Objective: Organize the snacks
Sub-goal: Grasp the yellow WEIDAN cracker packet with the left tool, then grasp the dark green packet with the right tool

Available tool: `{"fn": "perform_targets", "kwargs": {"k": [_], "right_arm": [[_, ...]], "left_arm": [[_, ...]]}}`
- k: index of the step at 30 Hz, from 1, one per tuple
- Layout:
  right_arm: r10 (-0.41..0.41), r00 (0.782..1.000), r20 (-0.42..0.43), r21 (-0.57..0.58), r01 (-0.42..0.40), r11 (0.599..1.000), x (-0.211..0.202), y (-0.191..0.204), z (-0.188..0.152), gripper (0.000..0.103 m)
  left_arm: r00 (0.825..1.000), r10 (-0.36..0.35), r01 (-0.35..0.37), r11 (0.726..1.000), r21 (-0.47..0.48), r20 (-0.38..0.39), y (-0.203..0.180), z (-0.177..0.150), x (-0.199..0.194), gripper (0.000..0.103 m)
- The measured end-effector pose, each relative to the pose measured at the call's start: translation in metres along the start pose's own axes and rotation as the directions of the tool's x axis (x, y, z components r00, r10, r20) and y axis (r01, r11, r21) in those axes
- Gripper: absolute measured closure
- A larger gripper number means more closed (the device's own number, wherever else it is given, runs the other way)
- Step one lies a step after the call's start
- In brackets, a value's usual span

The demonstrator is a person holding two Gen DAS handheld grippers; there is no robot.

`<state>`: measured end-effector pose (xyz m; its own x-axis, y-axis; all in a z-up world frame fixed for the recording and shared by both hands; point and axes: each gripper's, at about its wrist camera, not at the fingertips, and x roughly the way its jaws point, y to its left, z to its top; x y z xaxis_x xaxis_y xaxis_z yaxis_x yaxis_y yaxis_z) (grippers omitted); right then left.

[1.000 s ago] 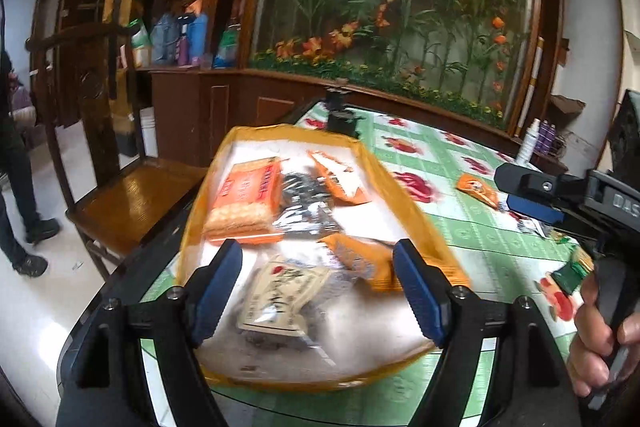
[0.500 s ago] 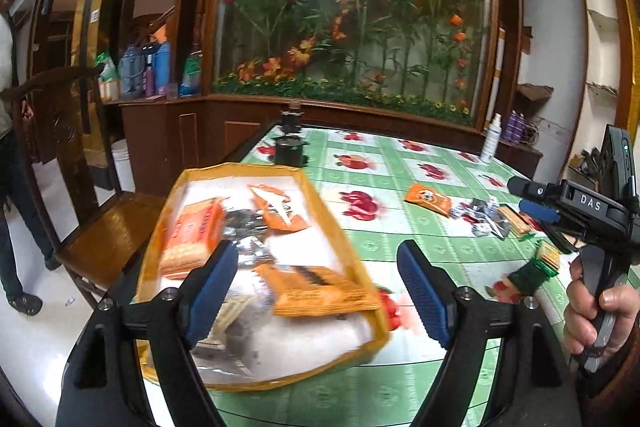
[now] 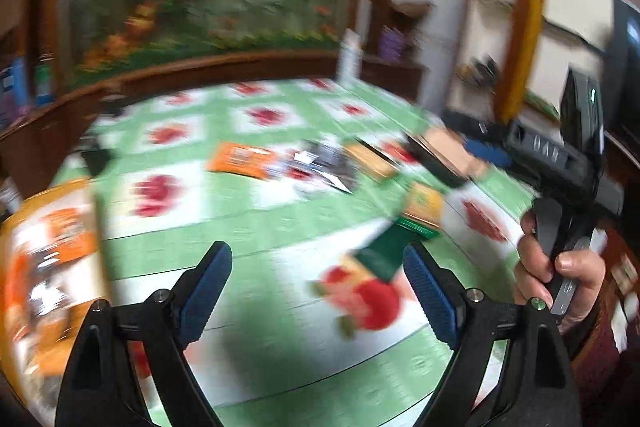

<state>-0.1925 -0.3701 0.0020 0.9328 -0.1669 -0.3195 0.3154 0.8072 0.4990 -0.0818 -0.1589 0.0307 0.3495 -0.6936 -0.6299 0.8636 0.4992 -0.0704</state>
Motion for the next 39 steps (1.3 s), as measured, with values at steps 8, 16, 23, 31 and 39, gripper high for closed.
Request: {"fn": "perform_targets", "kwargs": {"k": [8,16,23,31,39], "right_arm": [[-0.005,1.0,0.023,0.075,0.003,0.997,-0.014,-0.023,0.004,0.021],[-0.073,0.996,0.047,0.227,0.06,0.972,-0.023,-0.055,0.007,0.021],[-0.163,0.979,0.12,0.283,0.124,0.951,-0.043,-0.068,0.011,0.02],[-0.172,0.98,0.097,0.274,0.14,0.952,-0.038,-0.064,0.012,0.02],[-0.092,0.996,-0.019,0.167,0.094,0.981,-0.007,-0.041,0.006,0.02]], "left_arm": [[0.99,-0.081,0.1,0.979,0.175,-0.117,-0.082,0.02,0.081,0.016],[0.98,-0.086,0.124,0.969,0.215,-0.18,-0.115,0.049,0.145,0.015],[0.969,-0.078,0.126,0.972,0.196,-0.235,-0.113,0.046,0.176,0.025],[0.967,-0.053,0.081,0.991,0.107,-0.248,-0.101,0.038,0.173,0.058],[0.994,0.02,-0.021,1.0,-0.012,-0.109,-0.022,0.023,0.086,0.058]]}}
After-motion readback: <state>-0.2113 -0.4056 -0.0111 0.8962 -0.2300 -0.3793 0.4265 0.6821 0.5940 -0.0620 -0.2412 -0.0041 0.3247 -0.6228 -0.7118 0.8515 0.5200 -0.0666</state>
